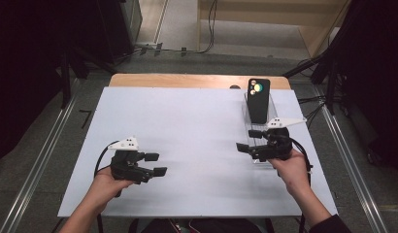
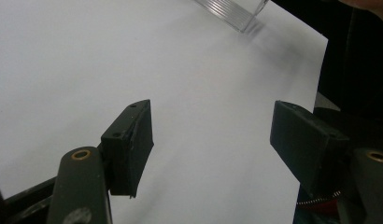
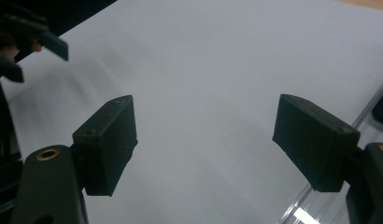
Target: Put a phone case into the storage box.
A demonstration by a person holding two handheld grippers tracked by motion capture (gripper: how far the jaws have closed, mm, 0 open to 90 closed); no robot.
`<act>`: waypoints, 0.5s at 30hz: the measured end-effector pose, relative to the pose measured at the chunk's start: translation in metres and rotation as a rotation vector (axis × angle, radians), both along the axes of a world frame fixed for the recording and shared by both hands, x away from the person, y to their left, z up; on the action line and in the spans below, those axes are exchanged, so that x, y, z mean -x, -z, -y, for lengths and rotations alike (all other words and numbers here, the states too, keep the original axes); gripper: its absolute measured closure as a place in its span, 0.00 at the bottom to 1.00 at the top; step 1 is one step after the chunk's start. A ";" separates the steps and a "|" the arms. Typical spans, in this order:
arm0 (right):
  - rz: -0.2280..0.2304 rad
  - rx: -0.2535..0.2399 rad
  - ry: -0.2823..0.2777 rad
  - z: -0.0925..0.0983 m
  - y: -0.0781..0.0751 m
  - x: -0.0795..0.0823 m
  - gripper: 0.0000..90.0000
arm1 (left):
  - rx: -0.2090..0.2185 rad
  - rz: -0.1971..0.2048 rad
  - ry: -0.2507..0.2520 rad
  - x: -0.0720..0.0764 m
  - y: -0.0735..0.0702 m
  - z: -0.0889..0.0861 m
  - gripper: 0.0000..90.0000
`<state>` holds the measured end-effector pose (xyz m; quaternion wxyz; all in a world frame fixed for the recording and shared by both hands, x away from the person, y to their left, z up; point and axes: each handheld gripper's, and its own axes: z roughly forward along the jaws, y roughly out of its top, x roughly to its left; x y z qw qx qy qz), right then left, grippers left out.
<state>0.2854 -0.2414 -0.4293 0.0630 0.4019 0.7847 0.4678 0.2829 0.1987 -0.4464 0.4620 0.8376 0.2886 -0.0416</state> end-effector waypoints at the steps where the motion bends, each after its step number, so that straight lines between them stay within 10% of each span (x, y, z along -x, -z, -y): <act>1: 0.002 0.003 -0.015 0.000 0.001 0.004 0.23 | -0.001 0.001 -0.006 0.001 0.000 -0.001 0.34; 15: -0.030 0.044 -0.103 0.004 0.021 0.037 0.28 | -0.001 -0.004 -0.016 0.008 0.003 -0.002 0.31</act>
